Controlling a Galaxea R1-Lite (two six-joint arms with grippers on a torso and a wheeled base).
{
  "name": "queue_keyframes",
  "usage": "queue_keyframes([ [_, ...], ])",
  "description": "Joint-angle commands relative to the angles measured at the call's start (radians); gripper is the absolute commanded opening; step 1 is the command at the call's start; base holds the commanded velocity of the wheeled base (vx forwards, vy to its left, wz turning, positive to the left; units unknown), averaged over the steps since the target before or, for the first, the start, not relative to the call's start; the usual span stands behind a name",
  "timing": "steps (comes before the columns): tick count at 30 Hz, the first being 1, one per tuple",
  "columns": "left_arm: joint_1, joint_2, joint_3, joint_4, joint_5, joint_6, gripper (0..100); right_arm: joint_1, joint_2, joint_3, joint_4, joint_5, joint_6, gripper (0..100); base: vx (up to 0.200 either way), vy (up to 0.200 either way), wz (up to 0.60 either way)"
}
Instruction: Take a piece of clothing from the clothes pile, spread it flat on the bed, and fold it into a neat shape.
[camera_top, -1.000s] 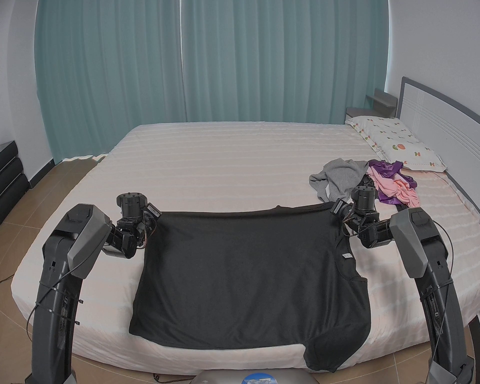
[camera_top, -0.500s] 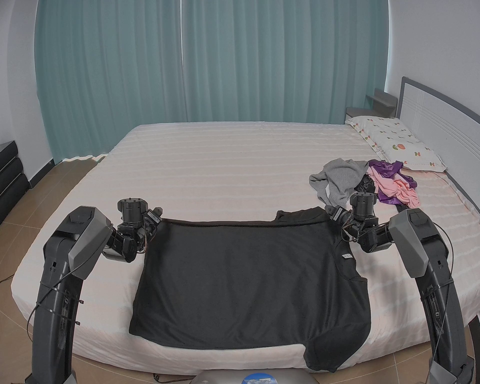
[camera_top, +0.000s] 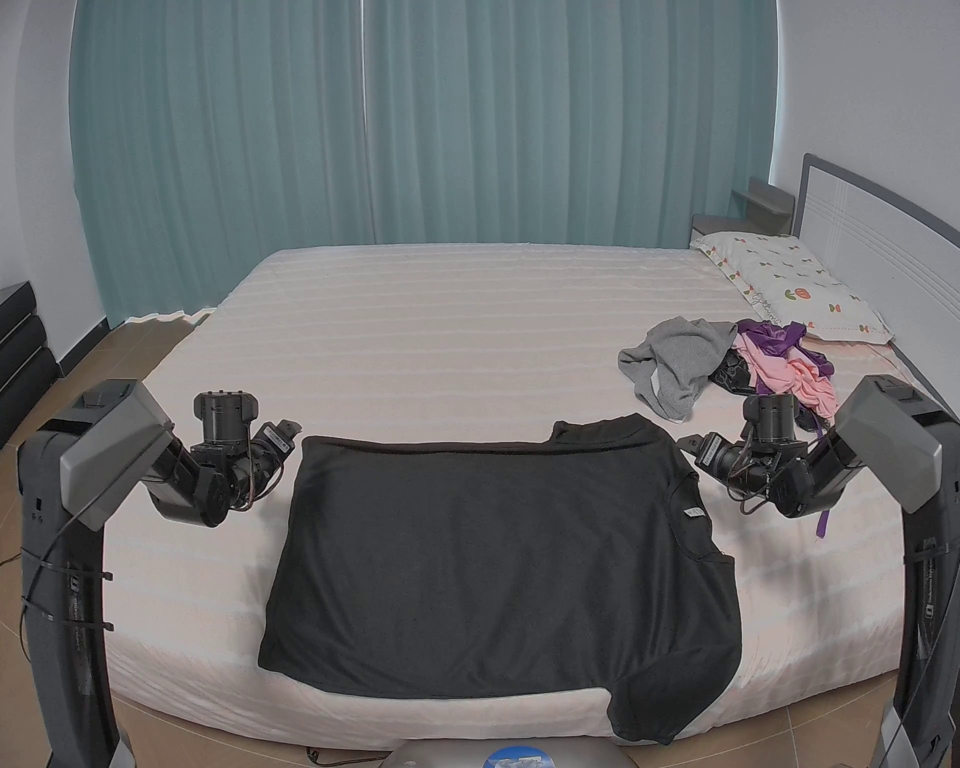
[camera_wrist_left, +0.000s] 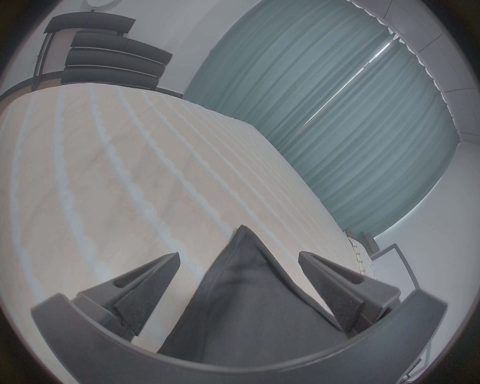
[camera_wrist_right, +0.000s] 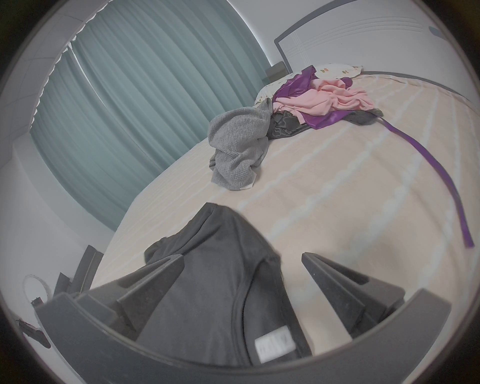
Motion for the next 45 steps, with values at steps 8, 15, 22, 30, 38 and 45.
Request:
queue_keyframes([
  [8, -0.032, -0.506, 0.716, -0.149, -0.092, -0.03, 100, 0.0, -0.516, 0.852, -0.384, 0.085, 0.062, 100, 0.0, 0.0, 0.0],
  [15, -0.092, -0.555, 0.843, -0.155, -0.105, -0.15, 100, 0.009, -0.58, 1.046, -0.409, 0.087, 0.102, 100, 0.0, 0.0, 0.0],
  [22, -0.09, -0.56, 0.909, -0.155, -0.112, -0.187, 100, 0.012, -0.585, 1.181, -0.517, 0.137, 0.169, 100, -0.057, 0.0, 0.0],
  [30, -0.063, -0.537, 0.966, -0.181, -0.221, -0.187, 100, 0.001, -0.554, 1.275, -0.665, 0.225, 0.214, 100, -0.2, 0.0, 0.0],
  [38, -0.072, -0.412, 1.003, -0.291, -0.212, -0.173, 100, 0.008, -0.49, 1.275, -0.675, 0.226, 0.214, 100, -0.125, 0.0, 0.0],
  [45, -0.124, -0.262, 1.006, -0.396, -0.079, -0.087, 100, 0.008, -0.487, 1.275, -0.675, 0.232, 0.214, 100, 0.0, 0.0, 0.0],
])
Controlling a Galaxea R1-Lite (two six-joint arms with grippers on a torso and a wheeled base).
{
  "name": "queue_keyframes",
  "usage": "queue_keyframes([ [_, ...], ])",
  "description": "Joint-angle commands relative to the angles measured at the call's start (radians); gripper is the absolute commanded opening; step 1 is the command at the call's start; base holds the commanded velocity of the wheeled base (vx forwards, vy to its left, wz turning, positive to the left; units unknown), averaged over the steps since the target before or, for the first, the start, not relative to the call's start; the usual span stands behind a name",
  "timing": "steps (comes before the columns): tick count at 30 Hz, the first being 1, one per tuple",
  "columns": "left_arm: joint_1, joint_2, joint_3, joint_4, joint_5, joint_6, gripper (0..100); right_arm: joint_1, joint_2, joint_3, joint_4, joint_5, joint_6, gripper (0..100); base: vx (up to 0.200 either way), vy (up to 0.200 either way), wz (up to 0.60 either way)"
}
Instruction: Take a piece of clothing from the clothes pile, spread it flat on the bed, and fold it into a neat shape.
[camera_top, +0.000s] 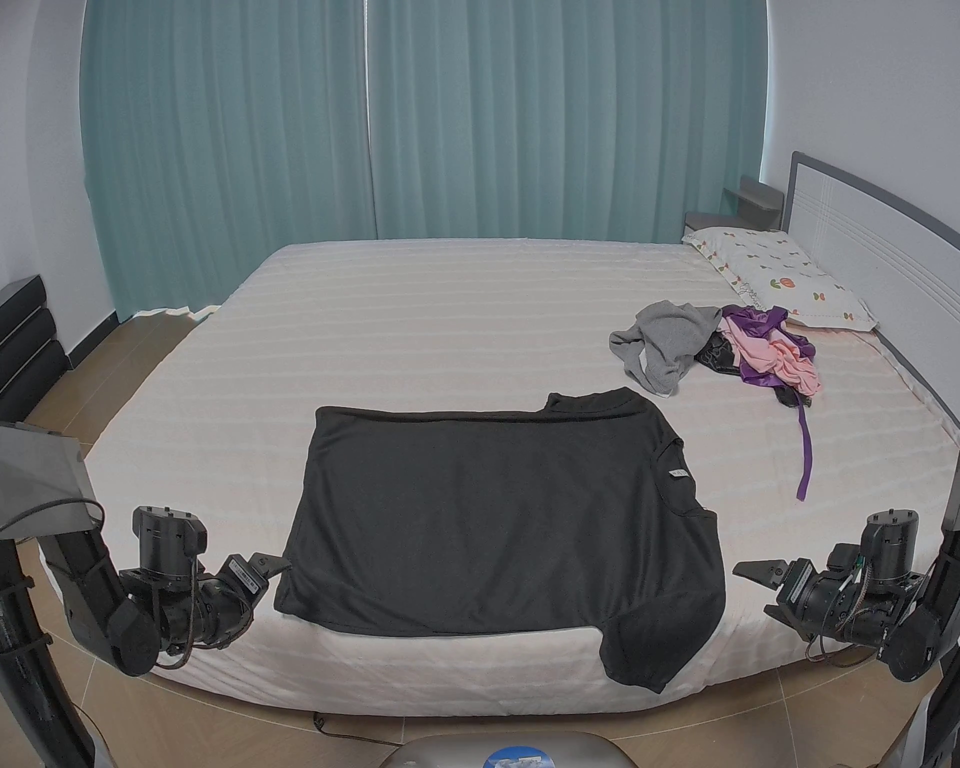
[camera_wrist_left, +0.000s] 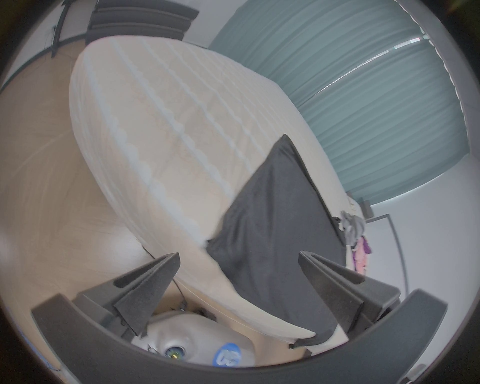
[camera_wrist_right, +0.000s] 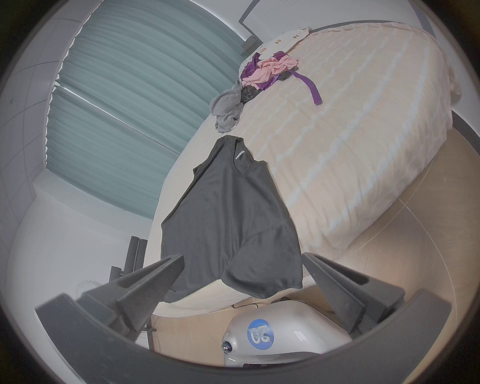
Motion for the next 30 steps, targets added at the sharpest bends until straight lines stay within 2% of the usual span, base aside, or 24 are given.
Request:
queue_keyframes([
  [1, -0.06, 0.15, 0.007, -0.057, 0.093, 0.042, 100, 0.001, 0.02, 0.018, -0.001, 0.003, 0.0, 100, 0.0, 0.0, 0.0],
  [5, -0.095, 0.193, -0.009, -0.109, 0.137, 0.044, 100, 0.005, 0.023, 0.016, -0.001, 0.003, 0.0, 100, 0.0, 0.0, 0.0],
  [15, -0.105, 0.269, -0.053, -0.217, 0.163, 0.059, 100, 0.005, 0.024, 0.013, -0.001, 0.003, 0.0, 100, 0.0, 0.0, 0.0],
  [16, -0.105, 0.278, -0.056, -0.217, 0.177, 0.082, 0, 0.005, 0.024, 0.013, -0.001, 0.003, 0.0, 100, 0.0, 0.0, 0.0],
  [18, -0.105, 0.29, -0.048, -0.218, 0.199, 0.11, 0, 0.005, 0.024, 0.013, -0.001, 0.003, 0.0, 100, 0.0, 0.0, 0.0],
  [22, -0.1, 0.299, -0.033, -0.218, 0.249, 0.105, 0, 0.003, 0.024, 0.013, -0.001, 0.003, 0.0, 100, 0.0, 0.0, 0.0],
  [28, -0.097, 0.292, 0.03, -0.243, 0.271, 0.11, 0, 0.003, 0.023, 0.013, -0.001, 0.003, 0.0, 100, 0.0, 0.0, 0.0],
  [30, -0.099, 0.275, 0.062, -0.287, 0.283, 0.111, 0, 0.003, 0.023, 0.015, -0.001, 0.003, 0.0, 100, 0.0, 0.0, 0.0],
])
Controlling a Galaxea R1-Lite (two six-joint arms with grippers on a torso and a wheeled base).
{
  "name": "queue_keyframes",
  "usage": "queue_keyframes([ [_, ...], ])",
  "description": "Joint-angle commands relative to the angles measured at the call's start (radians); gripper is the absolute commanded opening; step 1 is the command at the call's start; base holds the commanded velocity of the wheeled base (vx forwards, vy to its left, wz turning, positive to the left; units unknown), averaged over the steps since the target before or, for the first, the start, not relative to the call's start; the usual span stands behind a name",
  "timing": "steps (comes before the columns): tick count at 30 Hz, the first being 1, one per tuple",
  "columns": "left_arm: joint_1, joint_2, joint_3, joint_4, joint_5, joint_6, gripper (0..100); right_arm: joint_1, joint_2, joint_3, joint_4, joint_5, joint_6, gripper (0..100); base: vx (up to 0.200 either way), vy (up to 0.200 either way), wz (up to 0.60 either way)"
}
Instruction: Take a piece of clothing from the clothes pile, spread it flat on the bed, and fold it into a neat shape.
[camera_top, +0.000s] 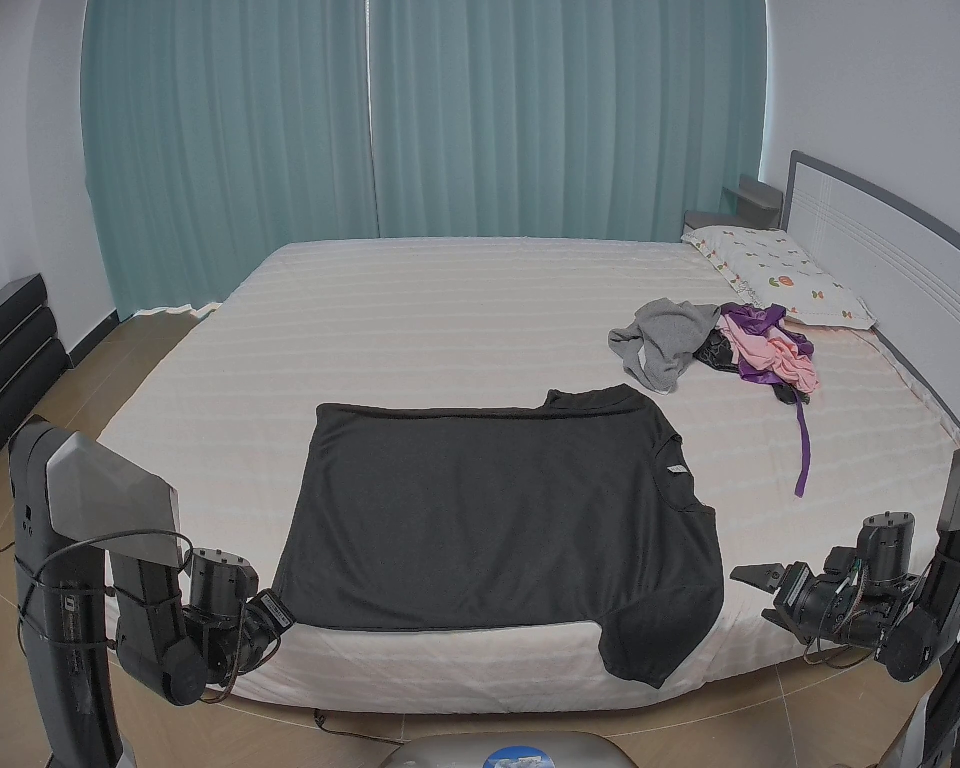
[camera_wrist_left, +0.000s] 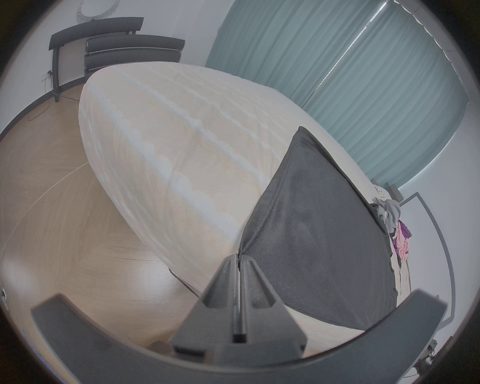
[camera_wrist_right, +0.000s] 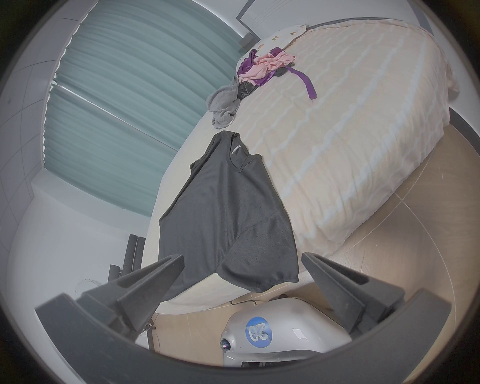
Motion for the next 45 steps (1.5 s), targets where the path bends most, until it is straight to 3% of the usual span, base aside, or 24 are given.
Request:
queue_keyframes([
  [1, -0.002, -0.009, 0.048, -0.043, 0.013, 0.002, 0, 0.0, 0.002, 0.015, 0.0, 0.0, 0.0, 100, 0.0, 0.0, 0.0],
  [18, 0.006, -0.009, 0.07, -0.05, 0.007, 0.0, 0, -0.003, 0.002, 0.015, 0.0, 0.0, 0.0, 100, 0.0, 0.0, 0.0],
  [19, 0.006, -0.012, 0.07, -0.05, 0.004, -0.005, 100, -0.003, 0.002, 0.013, 0.0, 0.0, 0.0, 100, 0.0, 0.0, 0.0],
  [29, 0.029, -0.031, 0.061, -0.052, -0.027, -0.028, 100, -0.003, -0.001, 0.012, 0.0, 0.0, 0.0, 100, 0.0, 0.0, 0.0],
  [34, 0.081, -0.086, 0.074, -0.106, -0.173, -0.061, 100, 0.017, -0.036, 0.018, -0.034, 0.008, 0.006, 100, 0.0, 0.0, 0.0],
  [41, 0.079, -0.098, 0.071, -0.115, -0.194, -0.127, 100, 0.048, 0.034, -0.024, -0.042, -0.001, -0.001, 100, 0.0, 0.0, 0.0],
  [45, 0.073, -0.118, 0.076, -0.124, -0.234, -0.15, 100, 0.088, 0.017, -0.03, -0.042, -0.006, -0.049, 100, 0.0, 0.0, 0.0],
])
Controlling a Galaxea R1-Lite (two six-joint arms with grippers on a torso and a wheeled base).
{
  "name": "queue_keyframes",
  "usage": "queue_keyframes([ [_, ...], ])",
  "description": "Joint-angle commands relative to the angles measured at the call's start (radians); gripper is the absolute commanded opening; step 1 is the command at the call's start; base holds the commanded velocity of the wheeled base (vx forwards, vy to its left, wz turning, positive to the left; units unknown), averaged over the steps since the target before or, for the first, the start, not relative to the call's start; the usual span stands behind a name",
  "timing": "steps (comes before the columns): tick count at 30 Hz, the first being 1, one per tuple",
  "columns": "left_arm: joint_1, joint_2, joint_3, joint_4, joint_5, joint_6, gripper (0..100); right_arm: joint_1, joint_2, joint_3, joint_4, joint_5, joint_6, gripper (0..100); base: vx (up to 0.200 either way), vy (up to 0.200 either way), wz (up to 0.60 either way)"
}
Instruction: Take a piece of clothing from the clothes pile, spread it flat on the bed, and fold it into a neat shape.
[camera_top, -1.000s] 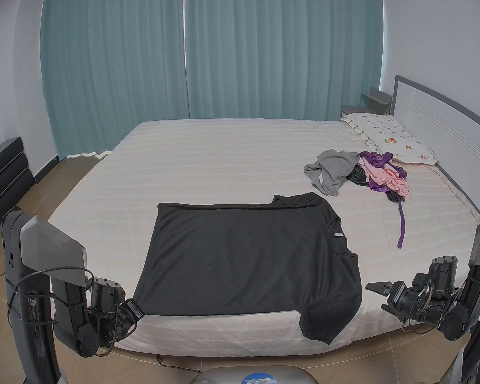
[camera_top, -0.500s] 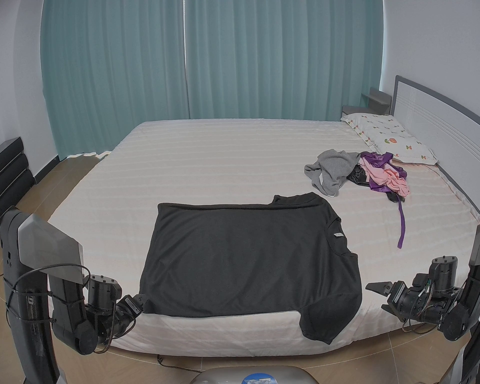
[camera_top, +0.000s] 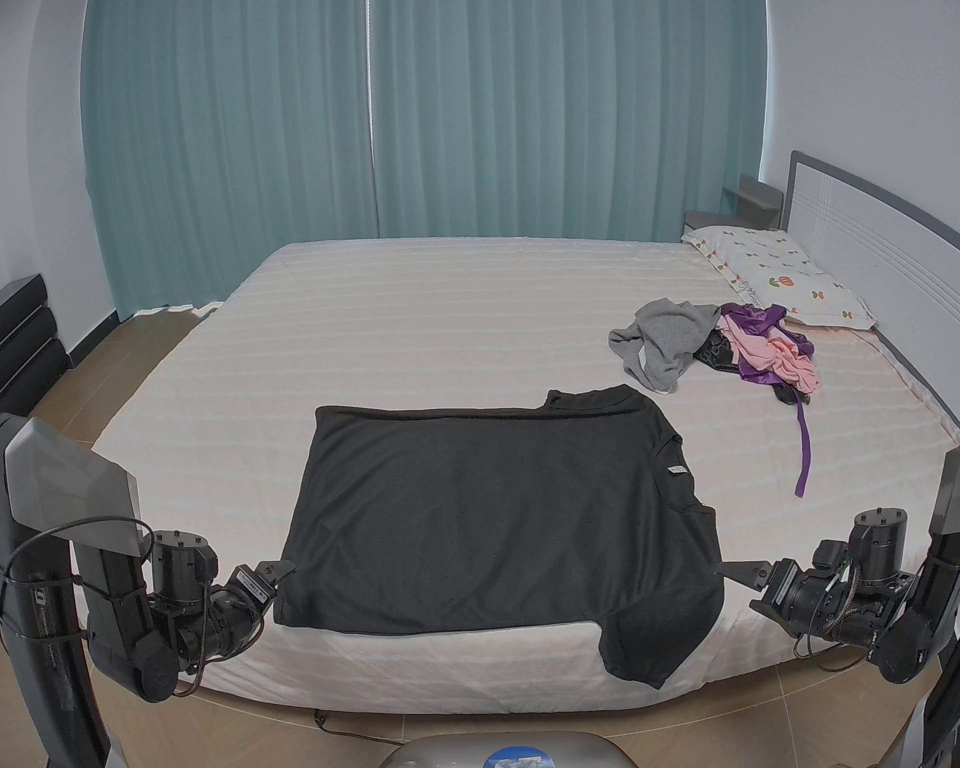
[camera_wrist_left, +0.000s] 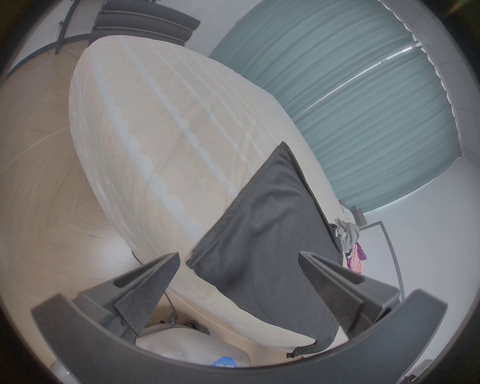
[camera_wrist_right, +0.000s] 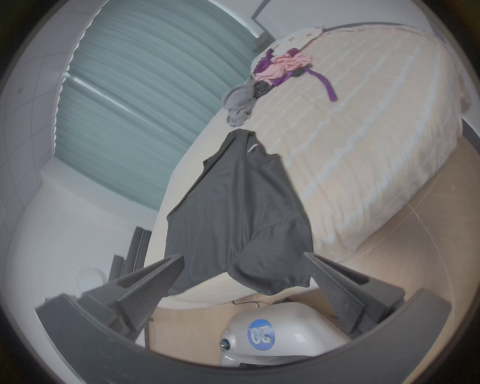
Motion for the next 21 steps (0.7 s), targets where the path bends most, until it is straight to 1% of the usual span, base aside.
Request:
queue_keyframes([
  [1, -0.005, -0.026, 0.002, -0.005, -0.02, -0.01, 100, 0.045, -0.01, -0.028, 0.005, -0.005, -0.054, 100, 0.0, 0.0, 0.0],
  [2, -0.005, -0.026, 0.002, -0.005, -0.021, -0.012, 100, 0.045, -0.013, -0.05, 0.014, -0.004, -0.063, 100, 0.0, 0.0, 0.0],
  [3, -0.005, -0.025, 0.002, -0.006, -0.02, -0.012, 100, 0.045, -0.013, -0.062, 0.016, -0.004, -0.063, 100, 0.0, -0.2, 0.0],
  [4, -0.005, -0.023, 0.002, -0.005, -0.021, -0.012, 100, 0.045, -0.001, -0.116, 0.04, -0.005, -0.068, 100, 0.0, -0.2, 0.0],
  [6, -0.005, -0.022, 0.002, -0.006, -0.021, -0.012, 100, 0.045, 0.009, -0.142, 0.063, -0.005, -0.069, 100, 0.0, -0.2, 0.0],
  [7, -0.005, -0.02, 0.002, -0.006, -0.021, -0.013, 100, 0.043, 0.029, -0.195, 0.122, -0.005, -0.077, 100, 0.0, -0.2, 0.0],
  [8, -0.005, -0.02, 0.002, -0.006, -0.021, -0.013, 100, 0.043, 0.029, -0.195, 0.122, -0.005, -0.077, 100, 0.0, -0.2, 0.0],
  [9, -0.005, -0.015, -0.001, -0.005, -0.021, -0.015, 100, 0.045, 0.049, -0.24, 0.18, -0.007, -0.094, 100, 0.0, -0.2, 0.0],
  [11, -0.005, -0.015, -0.004, -0.006, -0.021, -0.015, 100, 0.045, 0.062, -0.254, 0.197, -0.007, -0.107, 100, 0.0, -0.2, 0.0],
  [14, -0.005, -0.008, -0.01, -0.005, -0.023, -0.015, 100, 0.031, 0.141, -0.258, 0.174, -0.005, -0.141, 100, 0.0, -0.2, 0.0],
  [18, -0.005, -0.008, -0.013, -0.006, -0.023, -0.013, 100, 0.008, 0.199, -0.24, 0.117, -0.004, -0.141, 100, 0.0, 0.0, 0.0],
  [19, -0.005, -0.005, -0.016, -0.006, -0.021, -0.013, 100, 0.002, 0.216, -0.22, 0.062, -0.004, -0.143, 100, 0.0, 0.0, 0.0],
  [21, -0.003, -0.005, -0.021, -0.008, -0.021, -0.013, 100, 0.002, 0.223, -0.214, 0.034, -0.004, -0.141, 100, 0.0, 0.0, 0.0],
])
